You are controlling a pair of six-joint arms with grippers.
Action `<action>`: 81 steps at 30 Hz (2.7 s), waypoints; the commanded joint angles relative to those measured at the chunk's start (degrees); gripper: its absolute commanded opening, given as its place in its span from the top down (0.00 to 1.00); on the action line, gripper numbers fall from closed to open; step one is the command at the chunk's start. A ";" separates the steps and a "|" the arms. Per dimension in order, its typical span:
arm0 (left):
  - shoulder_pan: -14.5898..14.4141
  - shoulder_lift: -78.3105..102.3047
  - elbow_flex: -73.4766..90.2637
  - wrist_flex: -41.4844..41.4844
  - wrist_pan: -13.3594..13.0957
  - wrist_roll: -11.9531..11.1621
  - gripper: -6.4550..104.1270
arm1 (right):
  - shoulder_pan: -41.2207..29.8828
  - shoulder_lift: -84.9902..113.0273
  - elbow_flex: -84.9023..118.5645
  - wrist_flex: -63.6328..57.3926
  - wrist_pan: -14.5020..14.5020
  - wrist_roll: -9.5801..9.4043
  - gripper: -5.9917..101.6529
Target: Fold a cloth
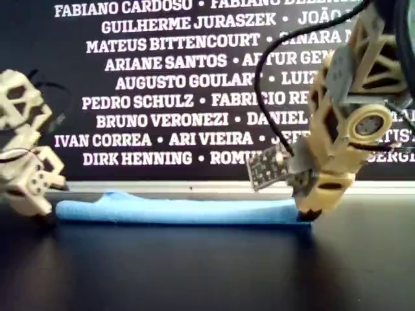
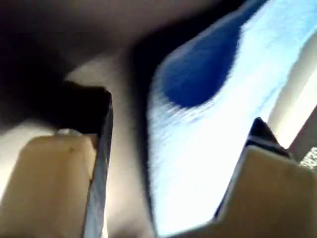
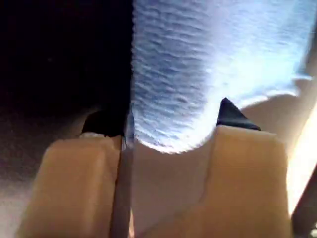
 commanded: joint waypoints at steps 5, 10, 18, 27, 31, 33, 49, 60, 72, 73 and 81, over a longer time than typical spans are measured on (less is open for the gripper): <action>-0.62 -2.02 -4.57 -0.44 0.18 -0.53 0.07 | -0.09 -0.97 -9.76 5.71 0.18 -0.26 0.30; -0.53 -2.55 -5.80 -0.44 0.09 -0.53 0.07 | -0.09 -1.23 -10.20 5.71 0.18 -0.26 0.31; -0.53 -5.01 -8.17 -0.09 -0.62 -0.62 0.15 | 0.00 -1.32 -10.20 5.62 0.18 -0.26 0.31; -2.29 -5.36 -7.38 -0.18 0.18 -0.53 0.33 | 0.00 -2.11 -10.02 5.62 0.09 -0.26 0.40; -2.46 -4.31 -7.03 -0.09 0.18 -0.62 0.43 | -0.09 -1.67 -10.02 5.54 -0.88 0.70 0.63; -2.46 -4.13 -7.03 -0.09 0.18 -0.62 0.51 | 0.00 -1.93 -10.20 5.36 -0.88 0.79 0.76; -2.46 -4.22 -6.94 0.26 0.18 -0.62 0.95 | 0.26 -2.20 -10.55 5.36 -0.88 -0.18 0.94; -2.55 1.85 -2.46 0.53 0.18 0.44 0.95 | -0.79 1.76 -9.40 5.62 -0.88 -0.26 0.94; -2.55 23.99 16.00 0.53 0.18 -0.35 0.95 | -0.70 21.09 8.26 5.54 -0.09 -0.26 0.94; -2.55 24.87 17.23 0.53 0.18 -0.35 0.95 | -0.53 22.15 10.11 5.54 -0.09 -0.26 0.94; -3.34 32.26 27.69 0.53 0.26 -0.53 0.95 | -0.18 26.10 19.51 5.54 -0.79 -0.26 0.94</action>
